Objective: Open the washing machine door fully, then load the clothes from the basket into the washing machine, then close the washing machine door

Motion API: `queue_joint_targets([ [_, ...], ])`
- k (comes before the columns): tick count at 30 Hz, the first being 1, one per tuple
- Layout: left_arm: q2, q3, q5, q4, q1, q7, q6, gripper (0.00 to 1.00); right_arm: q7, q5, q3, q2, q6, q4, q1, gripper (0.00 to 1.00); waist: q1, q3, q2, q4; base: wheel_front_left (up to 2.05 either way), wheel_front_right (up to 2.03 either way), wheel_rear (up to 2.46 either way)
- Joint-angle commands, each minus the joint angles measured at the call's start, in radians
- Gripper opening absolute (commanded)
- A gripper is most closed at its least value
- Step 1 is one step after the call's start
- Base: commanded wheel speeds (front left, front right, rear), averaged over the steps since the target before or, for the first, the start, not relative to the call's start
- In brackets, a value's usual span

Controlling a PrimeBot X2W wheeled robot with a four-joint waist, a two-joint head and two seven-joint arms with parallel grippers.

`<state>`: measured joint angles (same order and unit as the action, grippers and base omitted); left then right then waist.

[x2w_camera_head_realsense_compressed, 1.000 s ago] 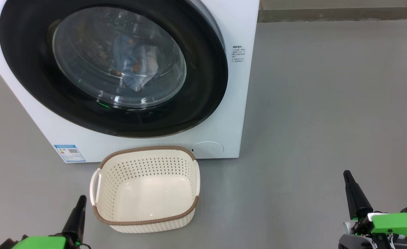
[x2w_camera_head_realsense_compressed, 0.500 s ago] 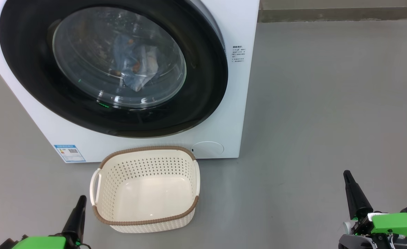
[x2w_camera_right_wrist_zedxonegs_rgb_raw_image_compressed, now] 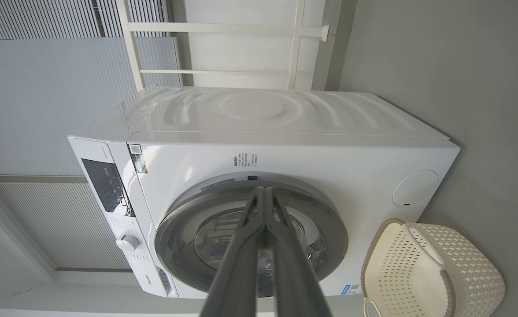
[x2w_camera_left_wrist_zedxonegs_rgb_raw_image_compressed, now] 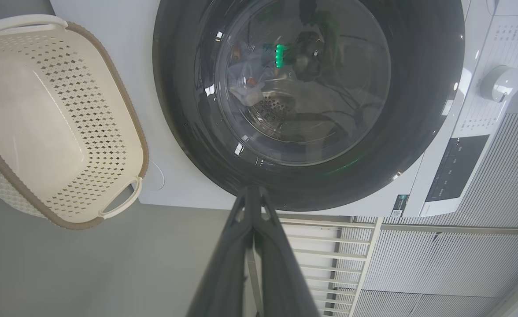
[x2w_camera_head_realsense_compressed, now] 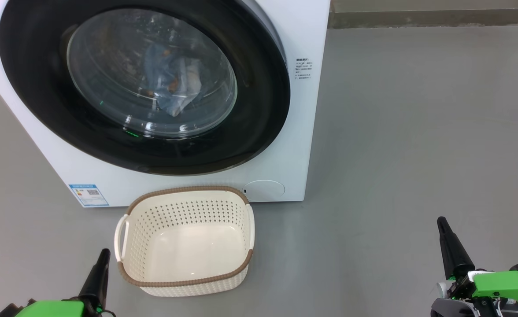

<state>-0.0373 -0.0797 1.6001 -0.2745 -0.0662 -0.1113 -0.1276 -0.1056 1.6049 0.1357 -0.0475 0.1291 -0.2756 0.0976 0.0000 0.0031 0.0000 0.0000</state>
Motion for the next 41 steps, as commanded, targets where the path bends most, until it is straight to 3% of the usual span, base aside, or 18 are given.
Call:
queue_joint_targets([
  [1, -0.013, -0.035, 0.008, 0.029, -0.042, -0.002, -0.003, 0.00, -0.008, 0.004, -0.022, -0.003, 0.002, 0.031, 0.010, 0.00, 0.0000, 0.000, 0.0000, 0.000, 0.00, 0.00, 0.00],
  [41, -0.013, -0.034, 0.008, 0.029, -0.042, -0.002, -0.003, 0.00, -0.008, 0.004, -0.022, -0.003, 0.002, 0.031, 0.010, 0.00, 0.0000, 0.000, 0.0000, 0.000, 0.00, 0.00, 0.00],
])
